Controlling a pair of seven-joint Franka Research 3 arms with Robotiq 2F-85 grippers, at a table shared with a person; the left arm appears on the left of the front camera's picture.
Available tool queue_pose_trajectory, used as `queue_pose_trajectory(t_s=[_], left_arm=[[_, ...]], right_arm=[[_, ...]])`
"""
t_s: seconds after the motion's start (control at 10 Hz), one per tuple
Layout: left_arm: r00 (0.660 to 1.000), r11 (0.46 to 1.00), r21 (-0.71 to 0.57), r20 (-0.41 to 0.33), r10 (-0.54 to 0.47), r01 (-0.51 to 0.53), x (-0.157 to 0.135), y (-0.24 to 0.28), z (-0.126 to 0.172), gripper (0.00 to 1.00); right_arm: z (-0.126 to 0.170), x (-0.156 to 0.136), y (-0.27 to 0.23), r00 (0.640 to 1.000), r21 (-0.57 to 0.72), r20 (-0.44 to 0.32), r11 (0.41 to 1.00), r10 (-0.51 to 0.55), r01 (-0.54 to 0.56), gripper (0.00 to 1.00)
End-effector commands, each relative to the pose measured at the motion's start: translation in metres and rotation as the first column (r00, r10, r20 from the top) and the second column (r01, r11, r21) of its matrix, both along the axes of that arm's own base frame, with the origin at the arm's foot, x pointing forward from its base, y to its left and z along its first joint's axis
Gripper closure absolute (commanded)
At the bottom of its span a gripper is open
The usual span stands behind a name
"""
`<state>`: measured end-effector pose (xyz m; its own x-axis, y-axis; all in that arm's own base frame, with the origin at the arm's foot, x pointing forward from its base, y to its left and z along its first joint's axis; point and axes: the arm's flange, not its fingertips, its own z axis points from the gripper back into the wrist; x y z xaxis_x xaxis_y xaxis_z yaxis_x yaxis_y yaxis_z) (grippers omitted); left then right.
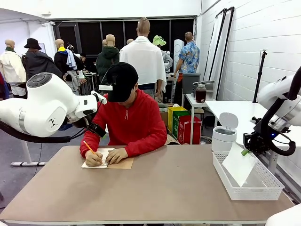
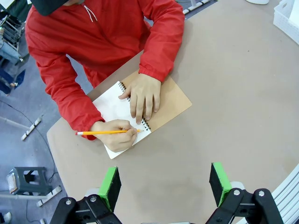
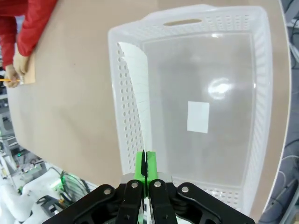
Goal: Sort the paper based on its condition.
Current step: If a person hands you a paper, place it in the Organizing basket , and if it's crumpled, put it in the Trash can.
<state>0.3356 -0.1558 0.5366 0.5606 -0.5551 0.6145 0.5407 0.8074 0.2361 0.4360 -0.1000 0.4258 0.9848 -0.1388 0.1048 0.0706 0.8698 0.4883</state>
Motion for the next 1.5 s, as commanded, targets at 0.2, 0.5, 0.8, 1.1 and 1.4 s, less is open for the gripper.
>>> queue_pose_trajectory(t_s=[0.2, 0.5, 0.8, 1.1, 1.4], left_arm=[[1.000, 1.000, 0.004, -0.001, -0.002, 0.002, 0.000, 0.001, 0.000, 0.00], [1.000, 1.000, 0.004, -0.001, -0.002, 0.002, 0.000, 0.001, 0.000, 0.00], [1.000, 1.000, 0.004, -0.001, -0.002, 0.002, 0.000, 0.001, 0.000, 0.00], [1.000, 1.000, 0.004, -0.001, -0.002, 0.002, 0.000, 0.001, 0.000, 0.00], [1.000, 1.000, 0.004, -0.001, -0.002, 0.002, 0.000, 0.001, 0.000, 0.00]], right_arm=[[-0.011, 0.018, 0.002, 1.000, 0.071, -0.001, 0.997, -0.013, 0.013, 1.00], [-0.026, 0.017, 0.006, 0.999, 0.089, -0.033, 0.995, -0.041, 0.044, 1.00], [-0.046, 0.018, 0.002, 0.995, 0.030, -0.056, 0.996, -0.083, 0.085, 1.00], [-0.061, 0.023, -0.002, 0.978, -0.038, -0.133, 0.987, -0.162, 0.158, 0.78], [-0.069, 0.024, -0.001, 0.956, -0.111, -0.190, 0.972, -0.223, 0.205, 0.21]])
